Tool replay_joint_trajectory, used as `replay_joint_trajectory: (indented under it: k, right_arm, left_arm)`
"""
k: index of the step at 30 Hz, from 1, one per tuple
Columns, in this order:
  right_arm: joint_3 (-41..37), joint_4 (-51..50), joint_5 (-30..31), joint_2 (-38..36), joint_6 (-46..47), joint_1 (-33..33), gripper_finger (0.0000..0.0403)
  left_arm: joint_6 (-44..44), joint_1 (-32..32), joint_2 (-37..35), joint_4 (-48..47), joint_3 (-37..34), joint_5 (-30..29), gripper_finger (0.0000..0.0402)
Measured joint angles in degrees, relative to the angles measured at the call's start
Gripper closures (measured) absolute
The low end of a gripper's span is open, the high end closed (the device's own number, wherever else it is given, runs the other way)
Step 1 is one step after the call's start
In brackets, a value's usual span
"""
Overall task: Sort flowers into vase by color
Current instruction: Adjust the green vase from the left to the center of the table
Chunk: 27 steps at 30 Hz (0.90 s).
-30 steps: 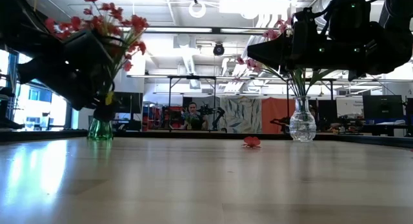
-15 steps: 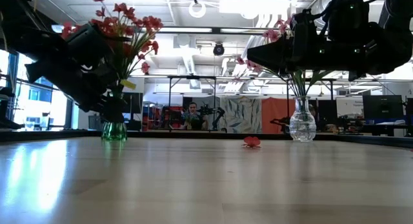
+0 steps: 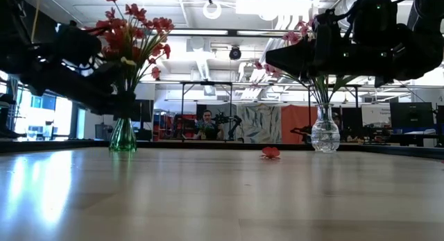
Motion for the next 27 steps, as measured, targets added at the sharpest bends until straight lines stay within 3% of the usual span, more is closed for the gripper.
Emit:
replay_joint_trajectory:
  k: [5,11,17,23,27]
  right_arm:
    - [0.0,0.5,0.0,0.0,0.5,0.0,0.0247]
    - [0.0,0.5,0.0,0.0,1.0,0.0,0.0247]
    - [0.0,0.5,0.0,0.0,0.9,0.0,0.0247]
    - [0.0,0.5,0.0,0.0,0.9,0.0,0.0247]
    - [0.0,0.5,0.1,0.0,0.9,0.0,0.0247]
  left_arm:
    - [1.7,4.8,0.2,-0.1,2.4,7.1,0.0085]
    - [1.8,6.2,0.2,-0.1,4.0,12.8,0.0101]
    - [0.4,6.2,0.2,-0.3,5.1,17.0,0.0163]
    - [-1.3,5.7,0.2,-1.1,7.2,23.3,0.0272]
    - [-2.9,5.1,0.2,-4.4,11.0,27.5,0.0278]
